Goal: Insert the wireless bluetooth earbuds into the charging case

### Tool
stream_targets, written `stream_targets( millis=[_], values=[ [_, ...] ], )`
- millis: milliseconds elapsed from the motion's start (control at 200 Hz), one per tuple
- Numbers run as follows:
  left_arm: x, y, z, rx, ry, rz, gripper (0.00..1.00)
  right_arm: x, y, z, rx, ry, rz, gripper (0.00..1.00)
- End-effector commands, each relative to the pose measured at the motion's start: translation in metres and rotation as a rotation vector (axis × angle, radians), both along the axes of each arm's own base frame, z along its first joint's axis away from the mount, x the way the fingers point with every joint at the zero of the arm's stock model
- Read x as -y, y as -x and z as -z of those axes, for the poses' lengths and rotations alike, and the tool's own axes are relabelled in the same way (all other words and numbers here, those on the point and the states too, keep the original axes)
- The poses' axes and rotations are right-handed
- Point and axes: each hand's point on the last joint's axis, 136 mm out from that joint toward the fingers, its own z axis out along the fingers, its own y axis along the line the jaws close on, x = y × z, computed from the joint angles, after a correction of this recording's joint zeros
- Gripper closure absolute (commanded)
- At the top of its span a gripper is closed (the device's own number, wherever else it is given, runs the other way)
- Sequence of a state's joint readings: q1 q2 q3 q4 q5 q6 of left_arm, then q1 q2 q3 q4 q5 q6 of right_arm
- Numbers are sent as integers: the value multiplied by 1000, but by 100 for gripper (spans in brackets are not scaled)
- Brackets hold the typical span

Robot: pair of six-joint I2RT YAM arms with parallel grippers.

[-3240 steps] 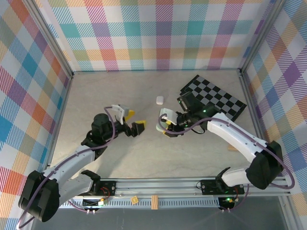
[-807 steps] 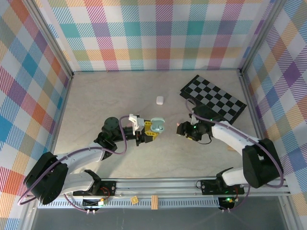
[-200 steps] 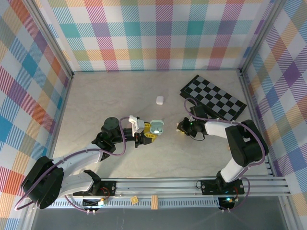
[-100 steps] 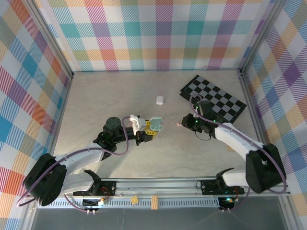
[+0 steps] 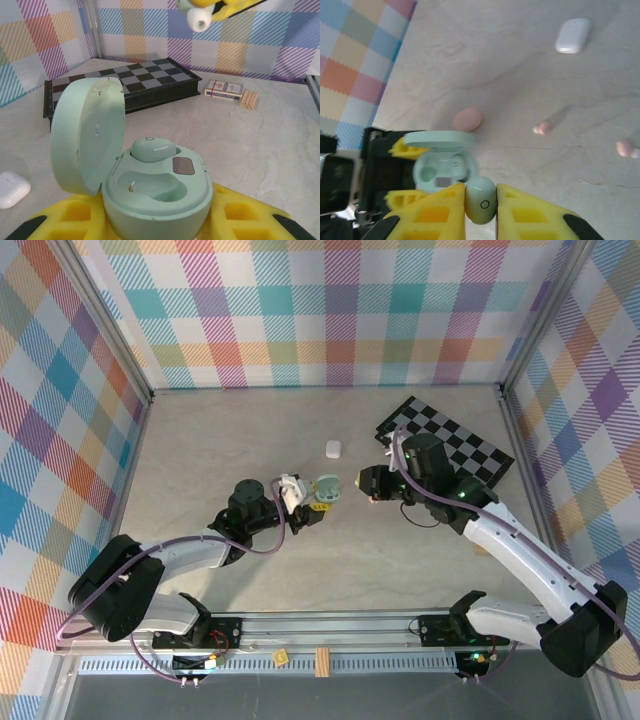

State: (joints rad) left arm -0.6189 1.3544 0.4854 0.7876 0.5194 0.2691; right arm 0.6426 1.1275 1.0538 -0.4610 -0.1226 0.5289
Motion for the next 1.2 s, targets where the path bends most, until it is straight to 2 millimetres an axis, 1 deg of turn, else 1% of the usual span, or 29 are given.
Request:
stream_targets(
  millis=[0,125,210,435,640,890,1085,1195],
  values=[
    [5,-8,-29,104,46,-1,68,-17,4,0,12,46,-71,81],
    [4,-8,-29,110,43,-4,68,-40,5,-1,21,48,-123,81],
    [4,-8,-27,109,39,-5,68,-52,5,3,18,47,-149,81],
    [3,-7,-26,112,36,-7,68,-77,7,11,9,59,-202,81],
    [1,-6,-25,112,32,-9,68,-82,5,18,-2,75,-204,81],
    [0,-5,-24,115,28,-11,68,-74,-5,31,-13,123,-130,82],
    [0,-5,-23,116,24,-14,68,-73,-6,30,-9,127,-124,82],
    [0,-6,-24,117,25,-17,68,-80,-2,27,-19,102,-164,82]
  ],
)
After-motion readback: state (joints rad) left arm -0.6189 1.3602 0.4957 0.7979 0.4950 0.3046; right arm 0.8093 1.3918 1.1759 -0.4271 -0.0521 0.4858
